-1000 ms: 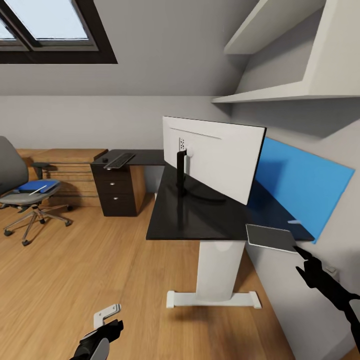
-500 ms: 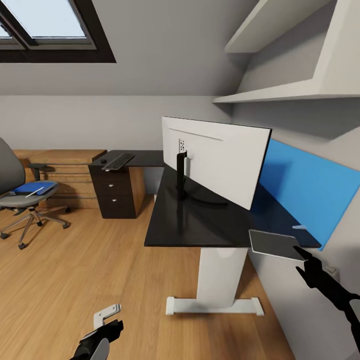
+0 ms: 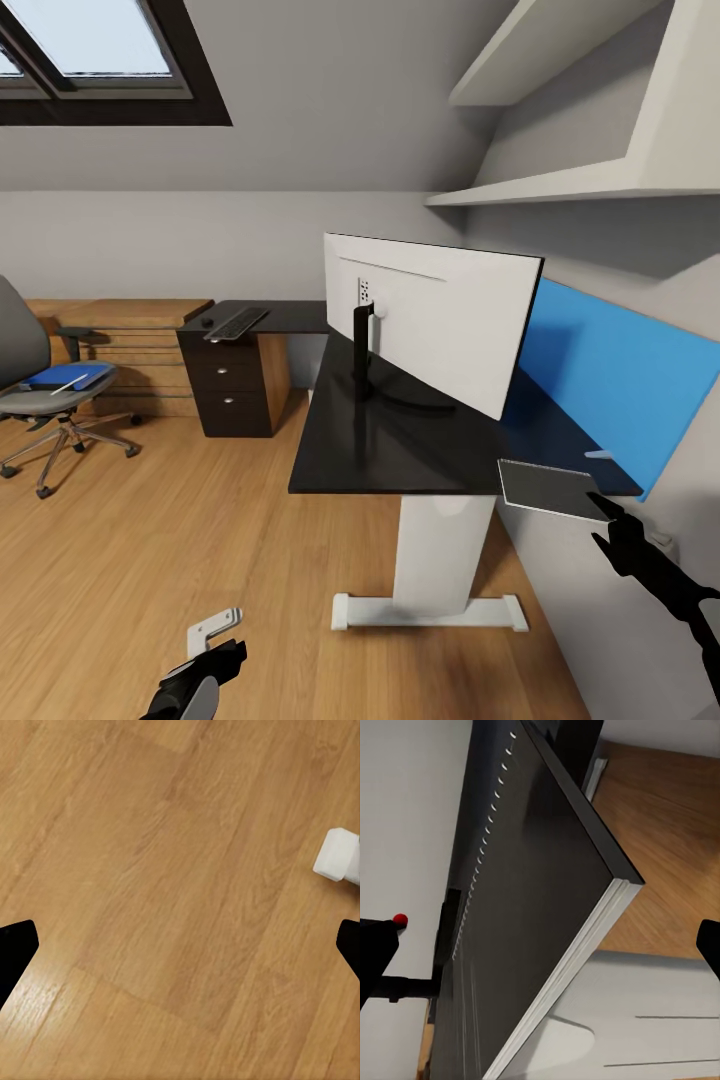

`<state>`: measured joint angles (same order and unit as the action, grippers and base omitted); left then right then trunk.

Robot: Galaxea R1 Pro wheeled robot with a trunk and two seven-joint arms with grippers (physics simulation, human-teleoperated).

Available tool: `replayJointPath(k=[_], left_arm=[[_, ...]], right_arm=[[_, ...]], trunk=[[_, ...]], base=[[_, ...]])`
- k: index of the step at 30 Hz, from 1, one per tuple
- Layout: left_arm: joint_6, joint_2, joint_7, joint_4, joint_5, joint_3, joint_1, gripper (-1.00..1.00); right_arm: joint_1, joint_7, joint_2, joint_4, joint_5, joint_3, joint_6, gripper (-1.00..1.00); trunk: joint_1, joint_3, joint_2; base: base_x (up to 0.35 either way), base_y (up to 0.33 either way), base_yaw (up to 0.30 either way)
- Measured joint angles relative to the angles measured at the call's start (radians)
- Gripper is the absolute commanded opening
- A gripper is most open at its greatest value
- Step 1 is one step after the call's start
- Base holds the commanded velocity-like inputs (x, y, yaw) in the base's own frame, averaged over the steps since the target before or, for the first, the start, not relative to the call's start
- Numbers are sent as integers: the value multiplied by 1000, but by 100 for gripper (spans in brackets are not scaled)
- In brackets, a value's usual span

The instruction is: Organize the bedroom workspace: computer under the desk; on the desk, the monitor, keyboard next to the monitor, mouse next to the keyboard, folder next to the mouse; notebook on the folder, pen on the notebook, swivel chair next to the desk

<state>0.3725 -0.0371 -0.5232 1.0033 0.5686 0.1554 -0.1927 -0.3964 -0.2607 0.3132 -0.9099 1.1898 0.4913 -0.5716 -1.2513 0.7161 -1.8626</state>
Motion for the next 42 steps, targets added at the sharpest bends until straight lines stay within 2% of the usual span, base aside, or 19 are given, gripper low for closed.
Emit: replayJointPath(k=[42], left_arm=[[0, 0, 0, 0, 0, 0, 0, 100]], right_arm=[[0, 0, 0, 0, -1, 0, 0, 100]], trunk=[[0, 0, 0]], base=[[14, 0, 0]])
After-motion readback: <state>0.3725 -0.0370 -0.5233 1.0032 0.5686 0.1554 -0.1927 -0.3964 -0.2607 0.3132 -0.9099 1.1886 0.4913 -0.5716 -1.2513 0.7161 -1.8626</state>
